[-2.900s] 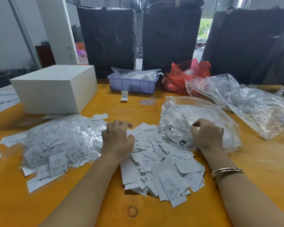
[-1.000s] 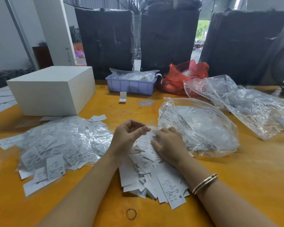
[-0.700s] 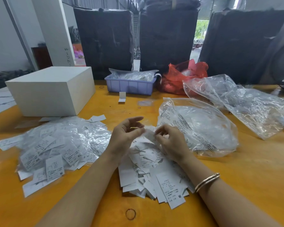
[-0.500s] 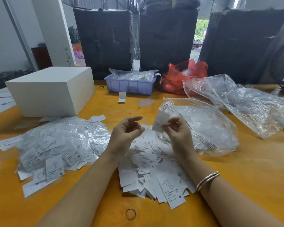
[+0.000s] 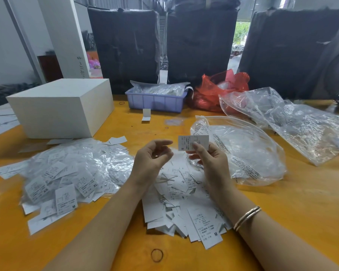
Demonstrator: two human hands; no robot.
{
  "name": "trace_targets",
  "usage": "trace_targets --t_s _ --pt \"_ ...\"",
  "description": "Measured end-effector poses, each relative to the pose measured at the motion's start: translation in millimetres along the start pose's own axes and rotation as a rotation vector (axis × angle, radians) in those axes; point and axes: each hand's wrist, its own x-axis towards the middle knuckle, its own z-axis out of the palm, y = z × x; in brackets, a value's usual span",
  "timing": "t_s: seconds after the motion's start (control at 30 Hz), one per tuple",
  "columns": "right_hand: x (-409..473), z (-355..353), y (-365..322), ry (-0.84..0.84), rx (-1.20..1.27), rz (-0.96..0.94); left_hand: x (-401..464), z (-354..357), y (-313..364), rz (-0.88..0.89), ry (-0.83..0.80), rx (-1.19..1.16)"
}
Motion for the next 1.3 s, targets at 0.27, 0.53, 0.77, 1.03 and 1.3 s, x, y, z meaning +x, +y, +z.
trace_targets --t_s 0.27,0.53,0.77,1.03,1.3 --pt "0.0 -2.6 0.3 0.051 0.0 -0.05 1.1 0.4 1.5 -0.043 -0.017 -0.031" --pt "4.4 -6.2 -1.2 0.049 -0.024 -0.106 0.4 0.0 -0.2 -0.057 -0.079 -0.048" --pt "6.0 -6.4 -0.8 0.01 -0.084 -0.094 0.9 -0.4 -0.5 -0.064 -0.067 -0.06" --pt "5.0 -8.1 -0.4 -0.003 -0.108 -0.071 1.0 -1.2 0.1 -0.064 -0.04 -0.044" --pt "5.9 -9.1 3.3 -0.076 -0.194 -0.101 1.3 -1.6 2.1 -0.068 -0.034 -0.057"
